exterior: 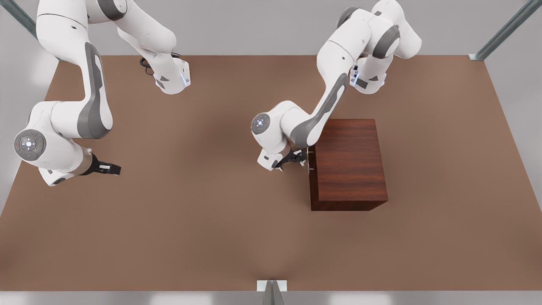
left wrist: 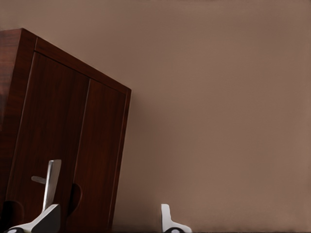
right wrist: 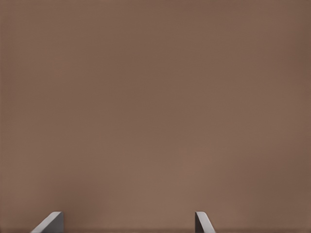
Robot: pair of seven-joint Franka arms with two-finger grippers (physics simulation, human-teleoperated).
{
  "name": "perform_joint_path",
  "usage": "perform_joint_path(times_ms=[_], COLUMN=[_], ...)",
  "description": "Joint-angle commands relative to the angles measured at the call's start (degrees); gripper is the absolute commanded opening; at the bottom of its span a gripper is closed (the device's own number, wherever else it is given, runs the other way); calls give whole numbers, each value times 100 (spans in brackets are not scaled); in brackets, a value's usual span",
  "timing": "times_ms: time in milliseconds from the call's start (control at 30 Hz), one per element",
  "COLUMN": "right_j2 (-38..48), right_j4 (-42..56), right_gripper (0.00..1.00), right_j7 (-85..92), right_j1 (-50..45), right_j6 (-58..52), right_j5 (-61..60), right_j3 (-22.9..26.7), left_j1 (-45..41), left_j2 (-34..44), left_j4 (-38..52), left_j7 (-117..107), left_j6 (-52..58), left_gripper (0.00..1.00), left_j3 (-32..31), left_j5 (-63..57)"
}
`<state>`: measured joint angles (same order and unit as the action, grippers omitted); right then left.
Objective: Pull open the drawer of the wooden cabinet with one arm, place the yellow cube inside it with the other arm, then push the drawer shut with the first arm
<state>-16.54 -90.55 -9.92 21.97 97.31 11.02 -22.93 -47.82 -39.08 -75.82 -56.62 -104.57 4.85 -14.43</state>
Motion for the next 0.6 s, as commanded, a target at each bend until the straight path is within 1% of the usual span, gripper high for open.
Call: perform_joint_path(times_ms=[0, 33, 67, 100, 133, 167, 200, 233, 333, 567], right_j2=[1, 10, 10, 1, 10, 10, 10, 1, 1, 10], right_j4=[3, 3, 3, 3, 3, 3, 3, 3, 3, -6], right_gripper=[100, 100, 100, 100, 100, 100, 100, 100, 100, 100], right_j7=[-10, -10, -10, -10, -10, -10, -10, -10, -1, -1], right_j1=[0, 0, 0, 0, 0, 0, 0, 0, 0, 0], right_j6=[-2, -2, -2, -2, -2, -2, -2, -2, -2, -2], right_j5=[-3, -3, -3, -3, -3, -3, -3, -3, -3, -3], right_j3=[-1, -1, -1, -1, -1, -10, -1, -10, -1, -1], left_j1=[193, 465, 782, 1309, 2056, 2566, 3269, 3516, 3498, 3516], left_j2=[251, 585, 875, 1191, 1464, 1622, 1754, 1754, 1631, 1631], left_j4=[-11, -99, -108, -99, -99, -90, -56, 50, 621, 621], left_j7=[115, 774, 1713, 2987, 4429, 5747, 6838, 6752, 6655, 6655], left_j6=[-186, 33, 542, 1035, 1448, 1580, 1589, 1572, 1501, 1528], left_gripper=[100, 100, 100, 100, 100, 100, 100, 100, 100, 100], left_j3=[33, 33, 33, 33, 33, 42, 42, 51, 16, 16], left_j5=[739, 1082, 1267, 1574, 1909, 1935, 2374, 2524, 2234, 2216])
